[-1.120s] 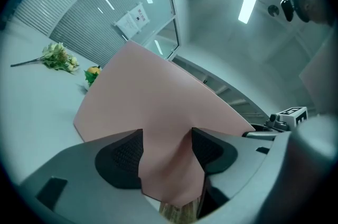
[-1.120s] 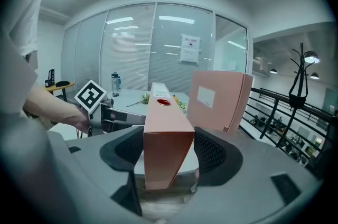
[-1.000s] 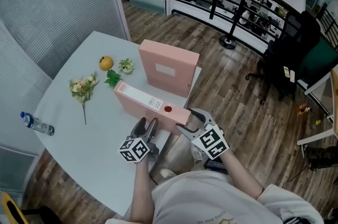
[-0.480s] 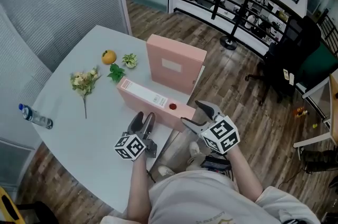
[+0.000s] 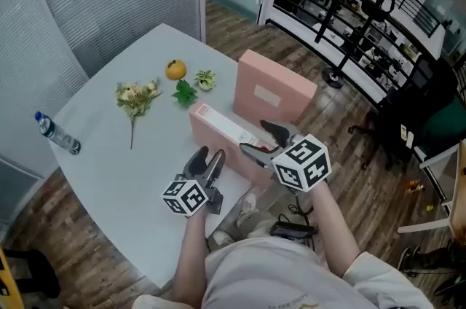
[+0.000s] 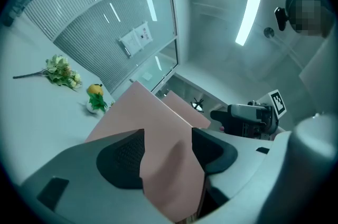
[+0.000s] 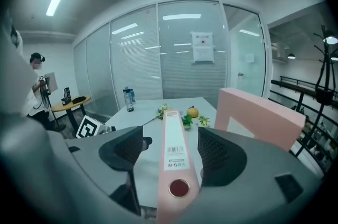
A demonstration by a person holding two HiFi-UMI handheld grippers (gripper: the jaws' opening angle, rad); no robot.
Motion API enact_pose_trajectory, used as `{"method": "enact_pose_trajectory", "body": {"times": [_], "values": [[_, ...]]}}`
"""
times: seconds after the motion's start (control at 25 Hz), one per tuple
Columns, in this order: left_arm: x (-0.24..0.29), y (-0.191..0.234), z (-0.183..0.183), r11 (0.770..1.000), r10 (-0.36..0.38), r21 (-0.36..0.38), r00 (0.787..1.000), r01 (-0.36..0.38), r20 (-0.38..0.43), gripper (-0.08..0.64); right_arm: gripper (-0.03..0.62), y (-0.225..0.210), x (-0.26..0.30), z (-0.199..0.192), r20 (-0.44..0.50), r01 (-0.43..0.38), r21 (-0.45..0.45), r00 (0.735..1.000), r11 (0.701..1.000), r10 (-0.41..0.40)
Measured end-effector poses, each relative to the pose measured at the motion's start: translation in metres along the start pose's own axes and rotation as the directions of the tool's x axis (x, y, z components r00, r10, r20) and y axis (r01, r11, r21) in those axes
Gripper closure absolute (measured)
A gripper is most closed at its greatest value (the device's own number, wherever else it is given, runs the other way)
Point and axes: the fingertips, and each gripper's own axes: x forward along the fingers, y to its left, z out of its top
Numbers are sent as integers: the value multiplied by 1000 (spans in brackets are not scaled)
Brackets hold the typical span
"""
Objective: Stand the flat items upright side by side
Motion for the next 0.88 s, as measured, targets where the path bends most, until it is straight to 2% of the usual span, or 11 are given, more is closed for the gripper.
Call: {"method": "enact_pose_trajectory", "body": {"times": [0.12,0.24,0.36,0.56,0.68,0.8,0.88], "values": [[0,10,6,1000,9,-6,1000,-9,17,276,268,5,32,0,-83,-50,27,995,998,52],[3,21,13,1000,2,-10,1000,-2,28,276,268,6,60,1,-141,-70,-12,988,997,68],[5,31,18,999,3,-40,999,-2,45,276,266,1,81,6,-178,-75,-51,982,996,65],[11,48,24,997,17,-71,998,-12,68,276,255,0,126,17,-222,-121,-64,970,991,104],[17,53,23,994,-4,-106,996,13,85,278,253,4,152,3,-297,-165,-71,945,984,137],[23,53,20,987,-46,-149,994,60,97,278,261,10,163,-12,-360,-233,14,906,972,222],[24,55,20,981,-63,-175,992,81,108,278,259,10,164,-13,-365,-240,43,900,970,239]]}}
